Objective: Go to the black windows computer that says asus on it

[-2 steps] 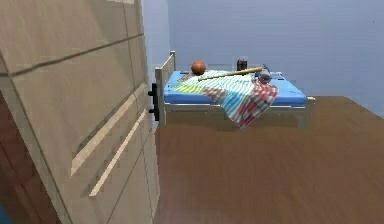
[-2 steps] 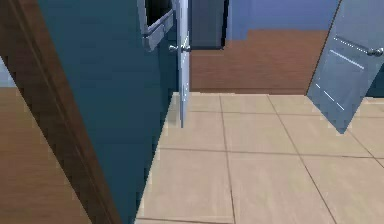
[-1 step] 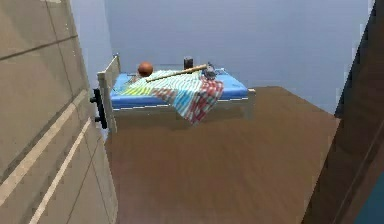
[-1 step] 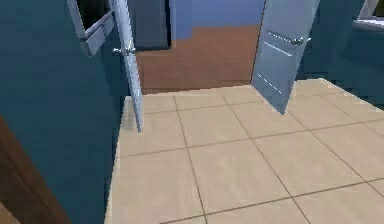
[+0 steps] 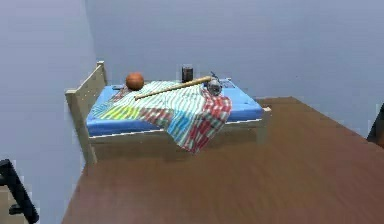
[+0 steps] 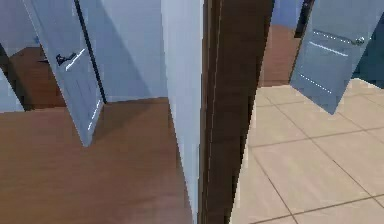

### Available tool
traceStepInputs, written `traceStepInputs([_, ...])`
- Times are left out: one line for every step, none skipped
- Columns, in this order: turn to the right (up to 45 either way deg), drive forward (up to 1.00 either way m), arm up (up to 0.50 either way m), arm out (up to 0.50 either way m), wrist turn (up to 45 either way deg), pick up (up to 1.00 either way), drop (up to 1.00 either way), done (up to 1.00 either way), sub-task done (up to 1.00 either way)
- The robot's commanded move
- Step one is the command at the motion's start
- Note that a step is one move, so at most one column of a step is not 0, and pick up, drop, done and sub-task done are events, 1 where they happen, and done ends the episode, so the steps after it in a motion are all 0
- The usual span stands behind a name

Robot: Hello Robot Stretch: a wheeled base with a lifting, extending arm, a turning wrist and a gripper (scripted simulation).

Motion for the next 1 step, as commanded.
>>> traceStepInputs([33.0, 0.00, 0.00, 0.00, 0.0, 0.00, 0.00, 0.00, 0.00])
